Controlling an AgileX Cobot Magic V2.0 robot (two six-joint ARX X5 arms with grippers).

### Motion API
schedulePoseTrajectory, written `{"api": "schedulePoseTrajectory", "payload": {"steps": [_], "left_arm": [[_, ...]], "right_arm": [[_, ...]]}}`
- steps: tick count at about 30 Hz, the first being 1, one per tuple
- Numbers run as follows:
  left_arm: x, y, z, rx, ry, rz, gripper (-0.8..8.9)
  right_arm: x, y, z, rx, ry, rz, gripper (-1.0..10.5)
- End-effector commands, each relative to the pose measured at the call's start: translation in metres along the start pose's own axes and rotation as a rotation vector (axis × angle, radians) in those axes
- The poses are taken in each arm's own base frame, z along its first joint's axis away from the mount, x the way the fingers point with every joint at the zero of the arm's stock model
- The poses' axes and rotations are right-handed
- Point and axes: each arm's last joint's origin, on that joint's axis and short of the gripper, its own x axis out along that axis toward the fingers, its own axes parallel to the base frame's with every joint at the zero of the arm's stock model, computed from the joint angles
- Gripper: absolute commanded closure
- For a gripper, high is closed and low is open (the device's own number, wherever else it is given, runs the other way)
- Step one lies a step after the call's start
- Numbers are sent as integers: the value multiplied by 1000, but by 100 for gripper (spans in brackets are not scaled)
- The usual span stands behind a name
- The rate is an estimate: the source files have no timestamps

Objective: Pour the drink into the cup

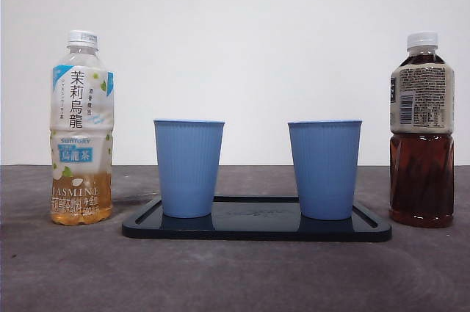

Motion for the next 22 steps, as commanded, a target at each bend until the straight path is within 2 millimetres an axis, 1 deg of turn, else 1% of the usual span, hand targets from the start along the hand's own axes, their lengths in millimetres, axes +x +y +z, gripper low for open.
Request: {"api": "schedulePoseTrajectory", "payload": {"steps": [1, 5, 11, 13, 17, 22], "left_arm": [[-4, -13, 24, -1, 9, -74, 798], [-7, -28, 45, -7, 119, -168, 798], [-14, -42, 64, 126, 216, -288, 798], [-16, -44, 67, 128, 256, -291, 798], [-16, -49, 72, 192, 347, -336, 798], [-18, -53, 73, 239, 365, -420, 794]], "right_arm": [[-6, 12, 18, -23, 41, 40, 935], [-9, 26, 39, -54, 136, 137, 935], [-11, 43, 66, -139, 202, 281, 935], [-10, 47, 72, -153, 228, 290, 935], [-7, 53, 84, -209, 306, 331, 935], [-2, 59, 92, -273, 369, 390, 935]]}}
